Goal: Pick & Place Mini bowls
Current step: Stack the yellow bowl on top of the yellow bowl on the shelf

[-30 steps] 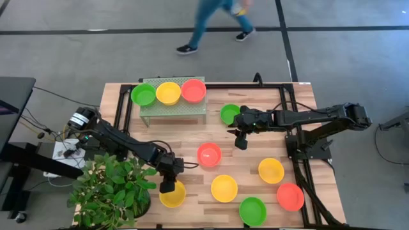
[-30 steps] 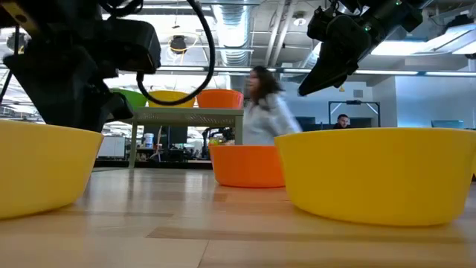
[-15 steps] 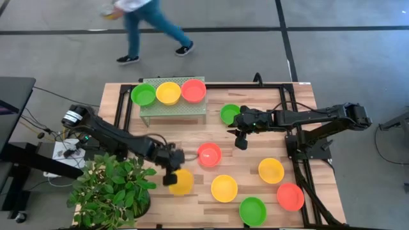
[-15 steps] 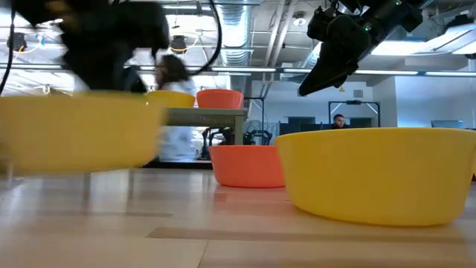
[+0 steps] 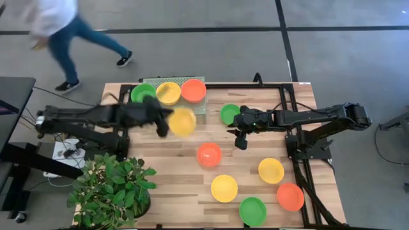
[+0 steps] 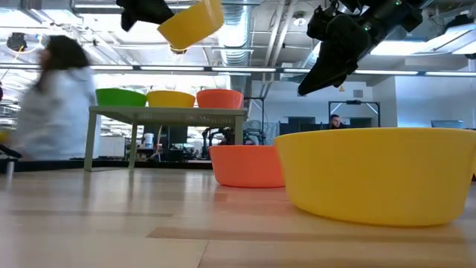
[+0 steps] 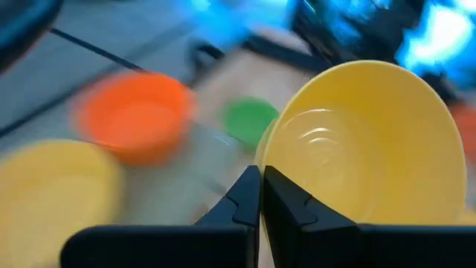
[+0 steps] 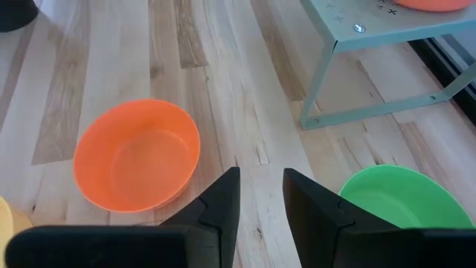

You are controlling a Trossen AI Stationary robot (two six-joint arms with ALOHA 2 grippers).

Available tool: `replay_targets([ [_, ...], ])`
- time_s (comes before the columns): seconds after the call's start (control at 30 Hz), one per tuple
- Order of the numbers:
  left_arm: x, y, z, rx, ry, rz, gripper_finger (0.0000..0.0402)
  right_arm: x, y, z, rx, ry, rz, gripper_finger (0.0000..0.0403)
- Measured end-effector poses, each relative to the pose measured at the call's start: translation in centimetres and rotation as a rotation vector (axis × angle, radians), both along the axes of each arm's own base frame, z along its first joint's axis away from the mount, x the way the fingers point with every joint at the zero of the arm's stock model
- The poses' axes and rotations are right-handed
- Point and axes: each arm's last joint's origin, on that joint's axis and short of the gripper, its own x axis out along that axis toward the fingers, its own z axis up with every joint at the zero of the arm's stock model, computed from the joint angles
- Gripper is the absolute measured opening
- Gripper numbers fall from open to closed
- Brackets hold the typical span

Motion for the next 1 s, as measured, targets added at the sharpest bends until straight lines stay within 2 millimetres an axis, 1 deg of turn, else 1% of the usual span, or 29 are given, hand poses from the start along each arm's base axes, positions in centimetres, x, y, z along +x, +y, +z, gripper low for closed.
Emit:
replay_targets([
  [0.13, -2.9, 3.2, 1.7, 0.014, -0.093, 0.196, 0.0009, 0.0, 0.0, 0.0, 0.0, 0.0, 0.0, 0.0098],
  [0.2, -4.0, 4.6, 2.0, 0.017, -0.112, 0.291, 0.0008, 0.0, 0.0, 0.0, 0.0, 0.0, 0.0, 0.0098],
  [0.3, -4.8, 6.6, 1.7, 0.01, -0.082, 0.402, 0.0007, 0.0, 0.0, 0.0, 0.0, 0.0, 0.0, 0.0098],
  [0.37, -5.0, 7.8, 1.1, -0.016, -0.036, 0.441, 0.0008, 0.0, 0.0, 0.0, 0.0, 0.0, 0.0, 0.0098],
  [0.47, -4.8, 9.5, 0.1, -0.081, 0.029, 0.45, 0.0007, 0.0, 0.0, 0.0, 0.0, 0.0, 0.0, 0.0098],
  [0.6, -4.1, 11.2, -1.1, -0.178, 0.063, 0.427, 0.0009, 0.0, 0.0, 0.0, -0.003, 0.001, 0.003, 0.0098],
  [0.7, -4.0, 12.4, -2.0, -0.221, 0.108, 0.461, 0.0009, 0.0, 0.0, 0.0, -0.004, 0.001, 0.003, 0.0098],
  [0.83, -4.2, 13.5, -3.0, -0.262, 0.168, 0.507, 0.0008, 0.0, 0.0, 0.0, -0.004, 0.001, 0.003, 0.0098],
  [1.0, -4.4, 14.0, -3.3, -0.287, 0.177, 0.51, 0.0015, 0.0, 0.0, 0.0, -0.006, 0.001, 0.004, 0.0098],
])
